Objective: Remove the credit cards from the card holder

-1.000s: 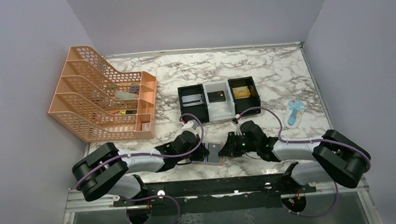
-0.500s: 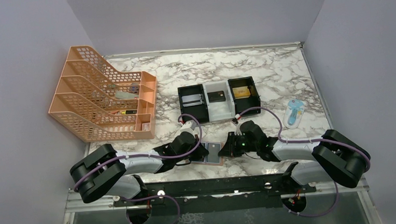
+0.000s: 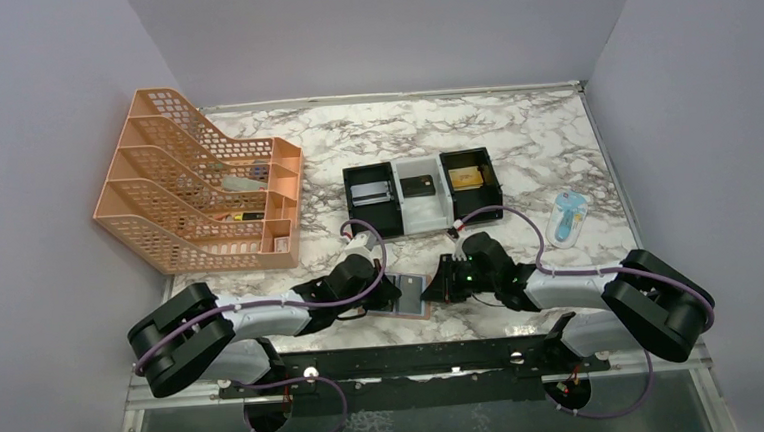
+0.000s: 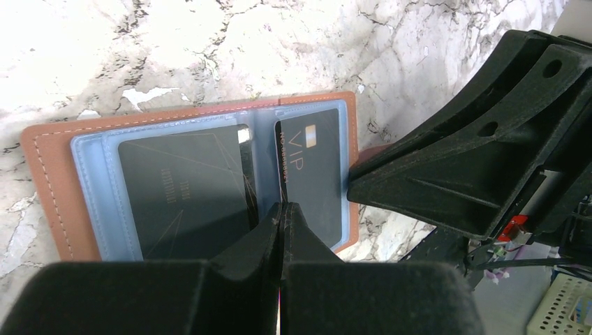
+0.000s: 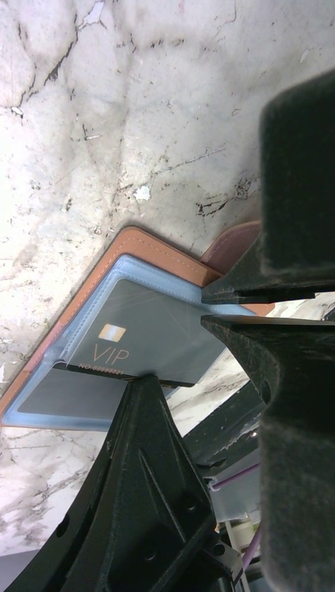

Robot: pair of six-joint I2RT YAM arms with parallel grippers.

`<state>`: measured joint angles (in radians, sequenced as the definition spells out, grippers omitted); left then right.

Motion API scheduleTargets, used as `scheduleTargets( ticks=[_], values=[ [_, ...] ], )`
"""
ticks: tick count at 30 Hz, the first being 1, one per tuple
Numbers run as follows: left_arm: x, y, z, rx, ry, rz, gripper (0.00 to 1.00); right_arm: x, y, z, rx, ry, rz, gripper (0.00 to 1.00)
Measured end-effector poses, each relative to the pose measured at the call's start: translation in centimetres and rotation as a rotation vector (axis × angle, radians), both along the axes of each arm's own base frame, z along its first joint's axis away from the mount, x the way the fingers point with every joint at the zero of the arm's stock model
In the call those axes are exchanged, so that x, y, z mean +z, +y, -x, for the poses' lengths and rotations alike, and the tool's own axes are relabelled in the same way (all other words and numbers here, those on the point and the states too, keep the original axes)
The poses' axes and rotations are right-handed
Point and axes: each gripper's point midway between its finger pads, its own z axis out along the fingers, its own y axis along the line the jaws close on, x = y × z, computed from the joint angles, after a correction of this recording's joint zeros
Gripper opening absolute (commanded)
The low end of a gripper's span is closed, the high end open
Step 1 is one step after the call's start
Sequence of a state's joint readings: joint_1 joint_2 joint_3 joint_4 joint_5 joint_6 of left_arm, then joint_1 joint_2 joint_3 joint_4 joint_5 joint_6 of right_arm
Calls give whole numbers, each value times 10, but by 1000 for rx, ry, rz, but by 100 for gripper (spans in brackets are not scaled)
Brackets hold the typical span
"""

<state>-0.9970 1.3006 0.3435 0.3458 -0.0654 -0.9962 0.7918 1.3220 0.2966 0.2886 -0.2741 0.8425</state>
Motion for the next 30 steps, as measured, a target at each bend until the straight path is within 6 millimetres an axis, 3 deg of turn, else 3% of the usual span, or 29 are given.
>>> scheduleTargets(
  ticks=[12,22,28,30],
  values=[
    [-1,2,1,1,1,-12,0,2,0,-1,29,-20,22,15],
    [-1,3,0,2,0,-12,1,33,14,-6,109,-106,-32,18],
    [-1,3,0,1,-1,-13,11,4,10,-3,97,-19,37,18],
    [-2,3,1,-1,-1,-16,16,3,11,-5,85,-14,32,18]
  ],
)
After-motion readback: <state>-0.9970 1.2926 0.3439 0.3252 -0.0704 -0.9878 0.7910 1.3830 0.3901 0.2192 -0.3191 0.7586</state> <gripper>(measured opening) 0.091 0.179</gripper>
